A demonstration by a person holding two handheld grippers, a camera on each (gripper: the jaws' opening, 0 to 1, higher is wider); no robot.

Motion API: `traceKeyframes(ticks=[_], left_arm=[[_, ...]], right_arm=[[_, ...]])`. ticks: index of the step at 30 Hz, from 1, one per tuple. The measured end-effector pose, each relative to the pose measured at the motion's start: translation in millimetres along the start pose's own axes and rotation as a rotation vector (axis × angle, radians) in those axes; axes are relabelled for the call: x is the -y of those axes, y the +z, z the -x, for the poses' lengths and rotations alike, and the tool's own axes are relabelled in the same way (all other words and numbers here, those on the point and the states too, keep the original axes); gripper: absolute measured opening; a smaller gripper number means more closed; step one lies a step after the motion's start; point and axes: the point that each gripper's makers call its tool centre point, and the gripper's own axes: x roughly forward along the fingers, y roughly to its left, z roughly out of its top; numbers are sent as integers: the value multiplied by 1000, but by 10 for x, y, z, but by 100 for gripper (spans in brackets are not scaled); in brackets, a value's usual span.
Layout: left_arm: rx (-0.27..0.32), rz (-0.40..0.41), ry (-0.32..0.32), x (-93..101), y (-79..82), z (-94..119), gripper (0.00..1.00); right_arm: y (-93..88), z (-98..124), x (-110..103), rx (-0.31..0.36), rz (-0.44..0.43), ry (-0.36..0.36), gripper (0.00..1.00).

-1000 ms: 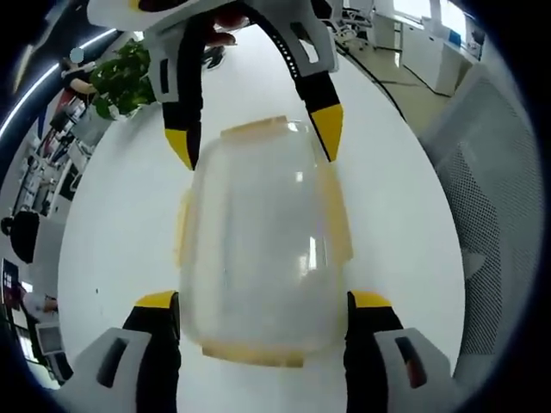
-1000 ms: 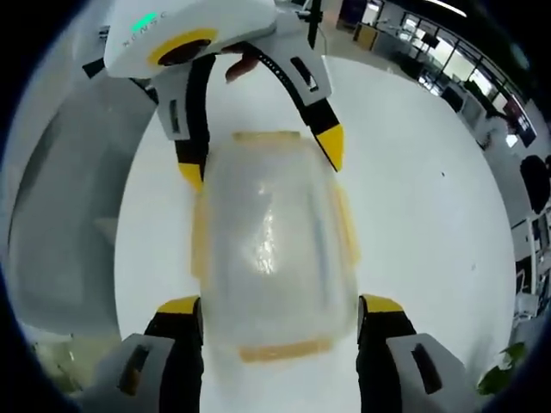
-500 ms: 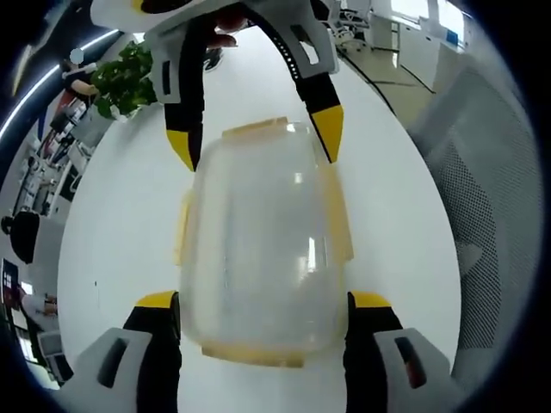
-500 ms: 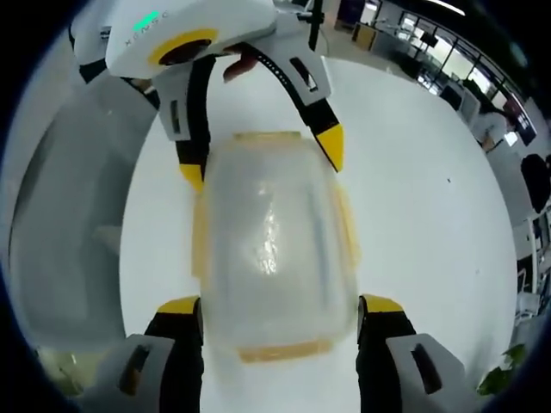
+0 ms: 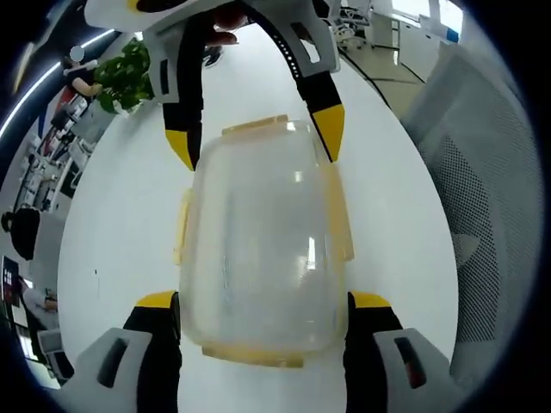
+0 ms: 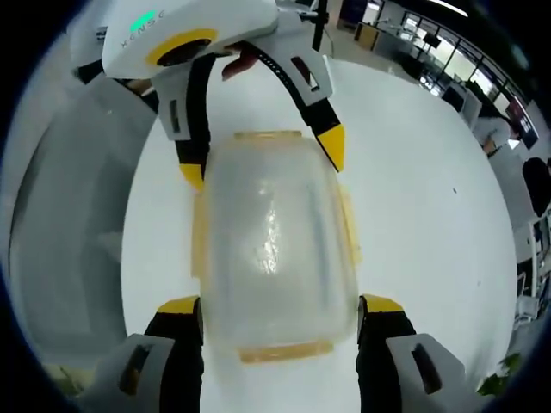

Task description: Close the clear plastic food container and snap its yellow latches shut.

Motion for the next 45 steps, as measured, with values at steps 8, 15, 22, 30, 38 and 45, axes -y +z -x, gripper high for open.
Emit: traceKeyframes(ticks=[8, 15, 22, 30, 38, 45], left_arm=[[-1, 12, 6, 25, -120, 62, 77], [-1, 17, 9, 43, -212, 110, 77], [-5, 21, 12, 53, -297, 149, 78], [-9, 28, 17, 80, -393, 198, 78], [-13, 39, 23, 116, -488, 252, 78], [-9, 44, 25, 121, -523, 274, 78]], right_arm=[[129, -49, -33, -2, 10, -1, 73], [224, -91, -52, -2, 15, -2, 73], [312, -127, -67, 0, 19, -4, 73], [406, -166, -96, -1, 25, -3, 73], [515, -212, -131, 1, 35, 0, 73], [551, -219, -143, -1, 41, 1, 73]])
